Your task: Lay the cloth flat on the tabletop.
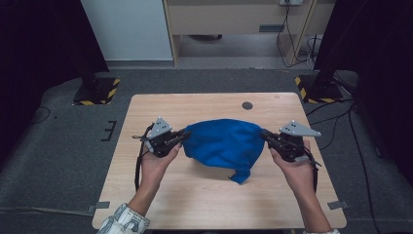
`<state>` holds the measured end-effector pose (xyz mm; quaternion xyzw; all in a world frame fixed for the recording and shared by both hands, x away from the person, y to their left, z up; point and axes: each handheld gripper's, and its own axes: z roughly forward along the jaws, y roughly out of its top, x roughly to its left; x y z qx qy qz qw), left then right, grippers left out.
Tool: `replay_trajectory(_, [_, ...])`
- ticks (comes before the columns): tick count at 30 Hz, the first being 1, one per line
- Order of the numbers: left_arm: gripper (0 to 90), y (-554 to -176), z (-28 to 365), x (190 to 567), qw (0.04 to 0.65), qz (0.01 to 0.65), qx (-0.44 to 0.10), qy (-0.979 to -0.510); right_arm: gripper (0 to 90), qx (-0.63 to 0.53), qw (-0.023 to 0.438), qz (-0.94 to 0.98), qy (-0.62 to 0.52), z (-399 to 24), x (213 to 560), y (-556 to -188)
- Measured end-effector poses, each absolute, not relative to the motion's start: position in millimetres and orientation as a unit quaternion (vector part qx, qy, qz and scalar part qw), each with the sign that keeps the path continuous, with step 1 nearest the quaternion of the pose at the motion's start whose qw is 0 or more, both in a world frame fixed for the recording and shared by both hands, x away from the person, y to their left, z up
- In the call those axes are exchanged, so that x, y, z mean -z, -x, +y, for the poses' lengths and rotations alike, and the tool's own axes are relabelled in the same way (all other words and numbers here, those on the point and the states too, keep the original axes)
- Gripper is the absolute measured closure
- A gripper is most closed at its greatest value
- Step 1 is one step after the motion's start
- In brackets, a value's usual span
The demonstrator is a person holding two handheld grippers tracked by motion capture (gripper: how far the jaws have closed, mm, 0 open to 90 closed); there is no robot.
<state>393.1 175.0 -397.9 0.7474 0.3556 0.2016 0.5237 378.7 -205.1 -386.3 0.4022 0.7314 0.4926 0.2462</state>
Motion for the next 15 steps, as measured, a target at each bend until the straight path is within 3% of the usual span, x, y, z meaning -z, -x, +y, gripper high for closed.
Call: replay_trajectory(15, [81.8, -373.5, 164.3, 388.6, 0.524, 0.332, -0.203, -0.758, 86.0, -0.489, 0.256, 0.739, -0.386, -205.7, 379.4, -364.7])
